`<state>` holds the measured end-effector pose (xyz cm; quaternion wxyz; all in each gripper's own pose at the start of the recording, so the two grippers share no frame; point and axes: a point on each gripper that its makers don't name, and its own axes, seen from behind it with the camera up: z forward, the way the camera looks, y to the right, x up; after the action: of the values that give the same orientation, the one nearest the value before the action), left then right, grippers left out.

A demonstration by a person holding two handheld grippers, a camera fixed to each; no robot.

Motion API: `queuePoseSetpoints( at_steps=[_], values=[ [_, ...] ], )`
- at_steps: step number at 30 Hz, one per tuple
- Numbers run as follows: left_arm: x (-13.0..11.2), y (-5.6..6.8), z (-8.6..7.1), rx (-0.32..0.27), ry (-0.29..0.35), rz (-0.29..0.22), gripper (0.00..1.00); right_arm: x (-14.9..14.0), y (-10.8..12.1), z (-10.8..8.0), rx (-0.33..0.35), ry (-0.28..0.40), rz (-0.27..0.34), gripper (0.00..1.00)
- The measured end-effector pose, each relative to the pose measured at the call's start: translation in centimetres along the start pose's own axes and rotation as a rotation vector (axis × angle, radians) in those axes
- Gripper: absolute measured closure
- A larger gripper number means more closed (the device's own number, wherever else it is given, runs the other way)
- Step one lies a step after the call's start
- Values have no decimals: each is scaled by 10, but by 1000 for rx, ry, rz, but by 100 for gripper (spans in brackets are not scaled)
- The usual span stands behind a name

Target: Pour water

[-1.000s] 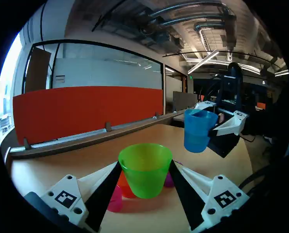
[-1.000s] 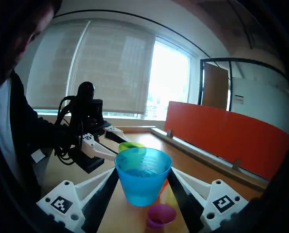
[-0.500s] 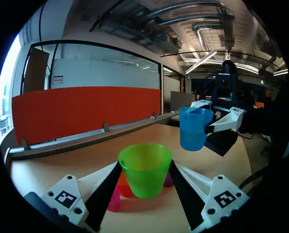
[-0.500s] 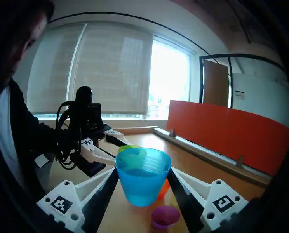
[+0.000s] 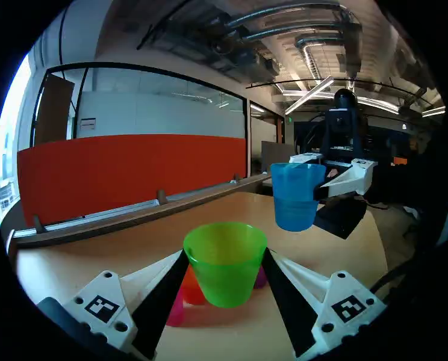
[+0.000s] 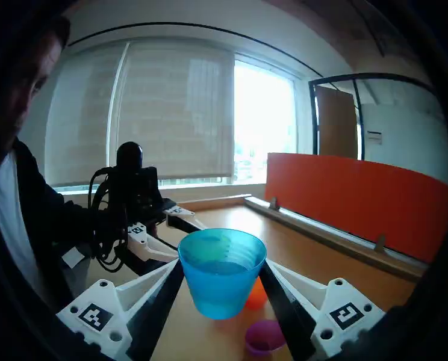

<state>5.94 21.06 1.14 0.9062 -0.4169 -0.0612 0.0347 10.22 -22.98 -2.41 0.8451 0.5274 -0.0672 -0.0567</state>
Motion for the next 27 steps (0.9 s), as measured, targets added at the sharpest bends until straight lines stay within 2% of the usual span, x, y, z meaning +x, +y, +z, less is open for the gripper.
queuePoseSetpoints(
  at_steps=[21, 27],
  values=[
    [-9, 2, -4, -15, -14, 0, 14, 13, -5, 3, 23, -6, -66, 11],
    [-11, 2, -5, -16, -18, -4, 14, 18, 1, 3, 19, -9, -98, 11]
  ],
)
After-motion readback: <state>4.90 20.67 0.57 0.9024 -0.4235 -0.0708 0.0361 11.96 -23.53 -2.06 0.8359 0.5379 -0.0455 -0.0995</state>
